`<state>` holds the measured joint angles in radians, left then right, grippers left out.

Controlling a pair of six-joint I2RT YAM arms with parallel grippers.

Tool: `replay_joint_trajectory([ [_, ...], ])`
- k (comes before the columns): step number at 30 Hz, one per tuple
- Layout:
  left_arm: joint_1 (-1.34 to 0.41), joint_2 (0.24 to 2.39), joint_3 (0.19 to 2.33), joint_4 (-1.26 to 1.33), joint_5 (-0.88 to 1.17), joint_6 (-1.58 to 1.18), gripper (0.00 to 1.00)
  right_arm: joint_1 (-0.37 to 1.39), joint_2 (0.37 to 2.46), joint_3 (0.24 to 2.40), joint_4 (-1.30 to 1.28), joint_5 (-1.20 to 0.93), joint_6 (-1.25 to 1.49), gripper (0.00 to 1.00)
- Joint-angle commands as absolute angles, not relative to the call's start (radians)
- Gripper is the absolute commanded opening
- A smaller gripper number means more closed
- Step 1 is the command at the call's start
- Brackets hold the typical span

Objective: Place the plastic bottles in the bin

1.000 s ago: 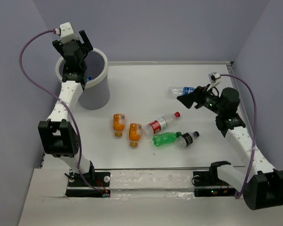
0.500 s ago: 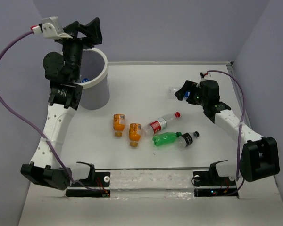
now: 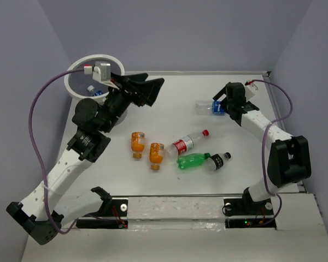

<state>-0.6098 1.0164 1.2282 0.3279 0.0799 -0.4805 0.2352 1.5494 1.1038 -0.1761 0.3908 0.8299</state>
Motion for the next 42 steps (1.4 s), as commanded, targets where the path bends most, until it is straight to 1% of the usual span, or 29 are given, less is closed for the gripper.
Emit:
replay_joint_trajectory([
  [1, -0.693, 0.885, 1.108, 0.324, 0.118, -0.48, 0.99, 0.218, 1.617, 1.208, -0.284, 0.551, 1.003, 1.0],
  [7, -0.735, 0.718, 0.947, 0.236, 0.153, -0.437, 0.99, 0.209, 1.719, 1.256, -0.354, 0.581, 1.098, 1.0],
  [10, -0.736, 0.667, 0.907, 0.177, 0.196, -0.414, 0.99, 0.199, 1.759, 1.272, -0.359, 0.601, 1.109, 1.0],
  [16, -0.736, 0.54, 0.838, 0.101, 0.3, -0.383, 0.99, 0.173, 1.856, 1.353, -0.365, 0.539, 1.12, 1.0],
  [22, -0.736, 0.499, 0.813, 0.089, 0.305, -0.353, 0.99, 0.173, 1.956, 1.41, -0.368, 0.505, 1.121, 1.0],
  [27, -0.736, 0.512, 0.813, 0.058, 0.295, -0.308, 0.99, 0.173, 2.055, 1.477, -0.368, 0.468, 1.08, 1.0],
  [30, -0.736, 0.52, 0.819, 0.02, 0.266, -0.265, 0.99, 0.173, 2.077, 1.485, -0.368, 0.488, 1.075, 0.98],
  [32, -0.736, 0.522, 0.824, 0.002, 0.256, -0.233, 0.99, 0.173, 2.086, 1.491, -0.368, 0.5, 1.066, 0.93],
  [36, -0.736, 0.528, 0.818, -0.021, 0.174, -0.206, 0.99, 0.173, 2.095, 1.505, -0.364, 0.508, 1.057, 0.7],
  [38, -0.736, 0.546, 0.815, -0.023, 0.153, -0.206, 0.99, 0.173, 2.085, 1.508, -0.359, 0.503, 1.049, 0.63],
  [39, -0.736, 0.551, 0.813, -0.025, 0.141, -0.203, 0.99, 0.173, 2.077, 1.509, -0.345, 0.497, 1.036, 0.56],
  [41, -0.736, 0.555, 0.807, -0.035, 0.086, -0.201, 0.99, 0.173, 2.021, 1.493, -0.307, 0.477, 1.011, 0.49],
  [42, -0.736, 0.554, 0.808, -0.035, 0.059, -0.199, 0.99, 0.184, 2.02, 1.479, -0.269, 0.469, 0.99, 0.48],
])
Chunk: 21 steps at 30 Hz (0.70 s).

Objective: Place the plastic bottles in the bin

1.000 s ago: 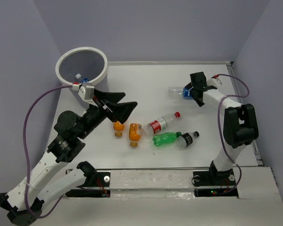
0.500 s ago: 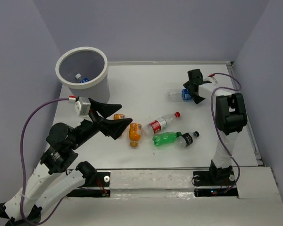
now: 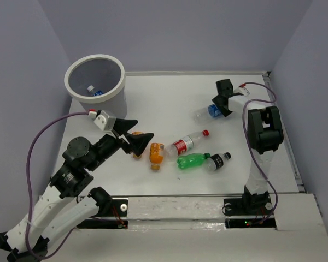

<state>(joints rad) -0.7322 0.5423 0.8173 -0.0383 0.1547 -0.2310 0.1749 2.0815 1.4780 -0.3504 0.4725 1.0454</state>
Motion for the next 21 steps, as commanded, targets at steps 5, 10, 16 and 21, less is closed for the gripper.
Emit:
replay_joint_trajectory([
  [5, -0.736, 0.509, 0.824, -0.054, -0.104, -0.178, 0.99, 0.271, 1.826, 1.462, -0.059, 0.482, 0.824, 0.46],
  [10, -0.736, 0.46, 0.874, -0.092, -0.26, -0.172, 0.99, 0.437, 1.77, 1.613, 0.101, 0.503, 0.631, 0.46],
  [16, -0.736, 0.382, 0.844, -0.057, -0.363, -0.175, 0.99, 0.636, 1.871, 1.908, 0.342, 0.497, 0.381, 0.46],
  [21, -0.735, 0.359, 0.816, -0.115, -0.5, -0.209, 0.99, 0.725, 2.063, 2.196, 0.431, 0.476, 0.275, 0.46],
])
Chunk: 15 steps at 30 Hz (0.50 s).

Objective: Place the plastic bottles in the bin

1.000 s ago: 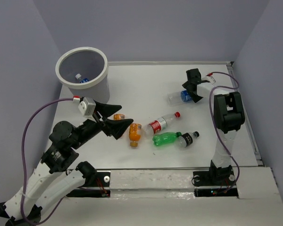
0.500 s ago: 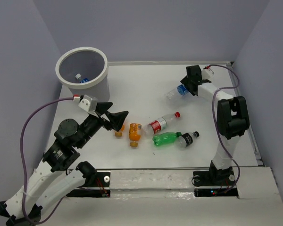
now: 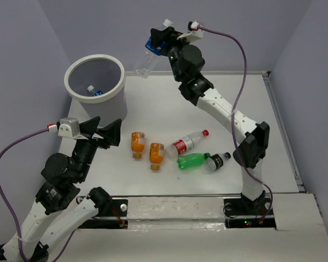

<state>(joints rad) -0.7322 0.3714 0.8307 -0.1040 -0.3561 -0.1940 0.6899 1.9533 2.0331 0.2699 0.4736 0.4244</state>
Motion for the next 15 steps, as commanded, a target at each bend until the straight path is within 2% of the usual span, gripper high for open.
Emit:
replay_joint_trajectory([
  [1, -0.735, 0.347, 0.813, -0.121, -0.529, -0.212, 0.99, 0.738, 2.091, 2.239, 0.448, 0.471, 0.269, 0.46],
  [7, -0.735, 0.305, 0.769, -0.248, -0.534, -0.325, 0.99, 0.795, 2.388, 2.66, 0.475, 0.45, 0.267, 0.46],
  [12, -0.735, 0.224, 0.71, -0.304, -0.448, -0.486, 0.99, 0.816, 2.468, 2.658, 0.611, 0.437, 0.325, 0.41],
  [15, -0.736, 0.195, 0.667, -0.302, -0.405, -0.557, 0.99, 0.825, 2.523, 2.695, 0.633, 0.423, 0.336, 0.41],
])
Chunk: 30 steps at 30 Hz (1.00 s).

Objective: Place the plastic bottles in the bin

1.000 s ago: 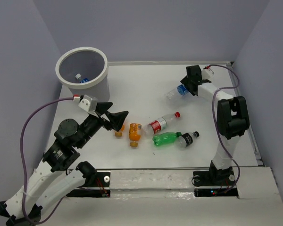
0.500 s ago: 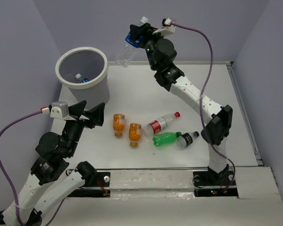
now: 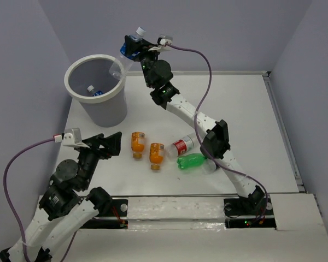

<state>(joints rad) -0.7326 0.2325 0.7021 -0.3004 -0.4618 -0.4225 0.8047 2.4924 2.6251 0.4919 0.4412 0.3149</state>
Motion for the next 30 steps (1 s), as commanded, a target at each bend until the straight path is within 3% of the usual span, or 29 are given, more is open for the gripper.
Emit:
replay_joint_trajectory([
  [1, -0.736, 0.195, 0.663, -0.304, -0.393, -0.57, 0.99, 0.825, 2.528, 2.682, 0.64, 0.42, 0.336, 0.41],
  [8, -0.736, 0.225, 0.601, -0.318, -0.328, -0.678, 0.99, 0.834, 2.58, 2.666, 0.635, 0.387, 0.356, 0.43],
  [13, -0.736, 0.244, 0.588, -0.362, -0.367, -0.753, 0.99, 0.853, 2.611, 2.66, 0.65, 0.333, 0.318, 0.52],
  [17, -0.735, 0.279, 0.569, -0.37, -0.376, -0.798, 0.99, 0.862, 2.632, 2.638, 0.652, 0.285, 0.272, 0.66],
  [20, -0.735, 0.307, 0.554, -0.356, -0.37, -0.81, 0.99, 0.873, 2.631, 2.629, 0.652, 0.253, 0.22, 0.84],
  [26, -0.736, 0.379, 0.534, -0.327, -0.354, -0.807, 0.99, 0.882, 2.547, 2.548, 0.643, 0.158, 0.176, 0.96],
  [30, -0.735, 0.419, 0.535, -0.307, -0.386, -0.782, 0.99, 0.882, 2.487, 2.565, 0.565, 0.069, 0.181, 0.98],
])
